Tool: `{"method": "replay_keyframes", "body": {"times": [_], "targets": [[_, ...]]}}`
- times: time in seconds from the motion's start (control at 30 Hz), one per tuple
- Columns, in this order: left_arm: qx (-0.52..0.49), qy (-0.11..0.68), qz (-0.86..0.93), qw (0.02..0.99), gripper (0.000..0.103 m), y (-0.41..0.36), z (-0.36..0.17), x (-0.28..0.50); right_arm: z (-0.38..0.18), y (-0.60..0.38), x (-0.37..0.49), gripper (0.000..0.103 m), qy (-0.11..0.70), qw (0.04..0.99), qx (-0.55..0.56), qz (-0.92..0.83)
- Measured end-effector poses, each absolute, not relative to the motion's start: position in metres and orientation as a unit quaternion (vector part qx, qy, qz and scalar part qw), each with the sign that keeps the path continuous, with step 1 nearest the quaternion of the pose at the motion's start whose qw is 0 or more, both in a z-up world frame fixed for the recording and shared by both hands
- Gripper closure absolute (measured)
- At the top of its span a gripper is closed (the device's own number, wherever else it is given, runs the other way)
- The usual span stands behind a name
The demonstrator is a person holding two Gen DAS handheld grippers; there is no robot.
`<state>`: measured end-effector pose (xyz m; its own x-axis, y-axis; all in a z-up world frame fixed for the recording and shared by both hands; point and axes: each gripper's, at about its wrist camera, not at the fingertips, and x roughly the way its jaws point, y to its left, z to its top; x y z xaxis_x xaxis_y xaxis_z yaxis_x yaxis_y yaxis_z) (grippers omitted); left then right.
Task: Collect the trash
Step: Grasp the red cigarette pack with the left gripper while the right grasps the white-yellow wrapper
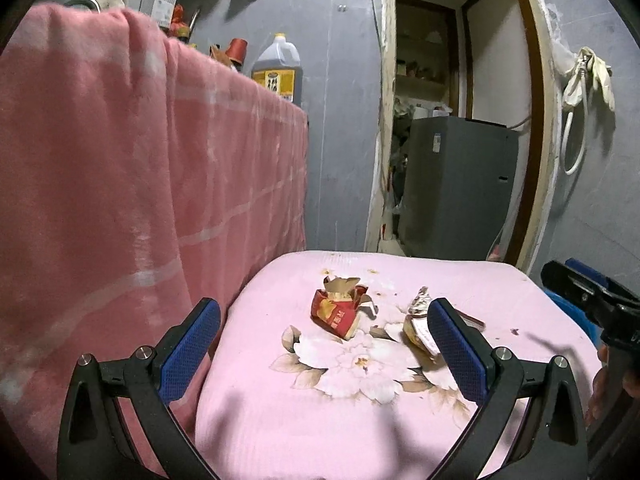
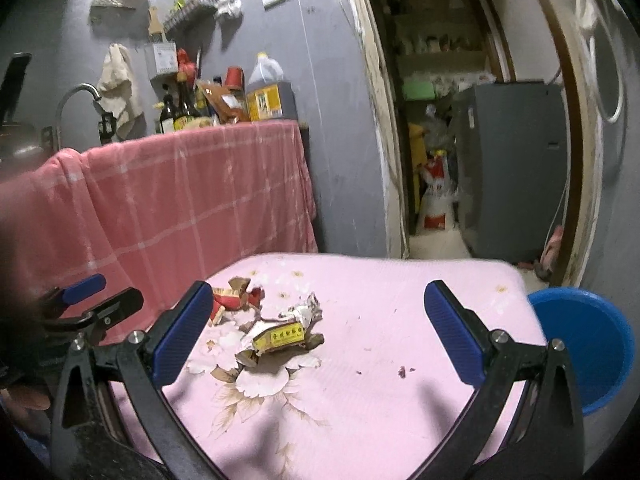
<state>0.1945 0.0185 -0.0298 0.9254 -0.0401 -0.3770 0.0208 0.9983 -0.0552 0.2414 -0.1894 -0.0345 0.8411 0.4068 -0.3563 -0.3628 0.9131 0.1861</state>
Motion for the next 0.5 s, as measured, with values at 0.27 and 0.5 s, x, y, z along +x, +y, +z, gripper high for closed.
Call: {"method": "replay_keyframes", "body": {"times": [0.27, 0.5], "targets": [[-0.042, 0.24, -0.027, 0.969, 0.008, 0.03, -0.043, 0.232, -0.055, -0.176, 0.272, 0.021, 0.265, 0.938, 0.065, 0.214], [-0.058, 0.273, -0.048, 0.959, 0.032, 0.035, -0.047, 0.257, -0.066, -0.162, 0.29, 0.036, 0.315, 0.918, 0.061, 0.233]]}}
